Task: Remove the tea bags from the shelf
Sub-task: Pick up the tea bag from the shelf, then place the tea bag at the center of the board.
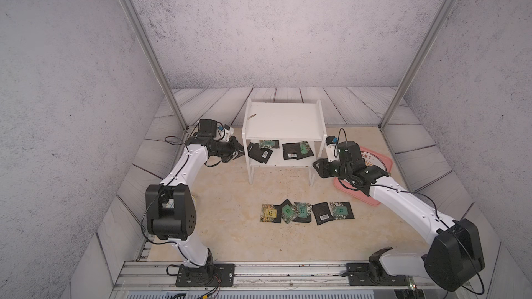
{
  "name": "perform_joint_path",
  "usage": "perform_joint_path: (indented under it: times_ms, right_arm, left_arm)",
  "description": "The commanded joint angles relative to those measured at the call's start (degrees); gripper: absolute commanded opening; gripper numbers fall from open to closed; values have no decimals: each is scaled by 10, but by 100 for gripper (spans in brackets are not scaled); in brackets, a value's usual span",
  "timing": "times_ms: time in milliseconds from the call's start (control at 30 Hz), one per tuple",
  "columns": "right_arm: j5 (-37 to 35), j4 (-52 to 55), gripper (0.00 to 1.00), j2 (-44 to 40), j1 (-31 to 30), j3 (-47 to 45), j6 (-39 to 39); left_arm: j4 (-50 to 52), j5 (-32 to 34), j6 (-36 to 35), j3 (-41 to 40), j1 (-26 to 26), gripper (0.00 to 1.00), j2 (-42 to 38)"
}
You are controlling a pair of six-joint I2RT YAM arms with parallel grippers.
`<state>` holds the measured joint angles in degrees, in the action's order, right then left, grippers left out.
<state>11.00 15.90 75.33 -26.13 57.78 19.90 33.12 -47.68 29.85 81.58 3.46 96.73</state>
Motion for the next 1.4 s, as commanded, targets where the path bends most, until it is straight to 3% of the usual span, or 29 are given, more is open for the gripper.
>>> perform_joint_path:
  times_ms: [0,633,1033,1367]
  right_arm:
    - [17,-4,30,6,-3,5,-2]
    - [8,2,37,-8,-3,7,-2]
    - [-10,19,48,-41,-3,9,-5]
    - [-19,38,54,-78,-3,3,-4]
  left_arm:
    - [-3,3,8,21,-8,0,-23]
    - [-15,68,29,-16,-44,0,-116]
    - [33,175,31,-115,-49,0,-265]
    - [100,170,45,-215,-48,0,-388]
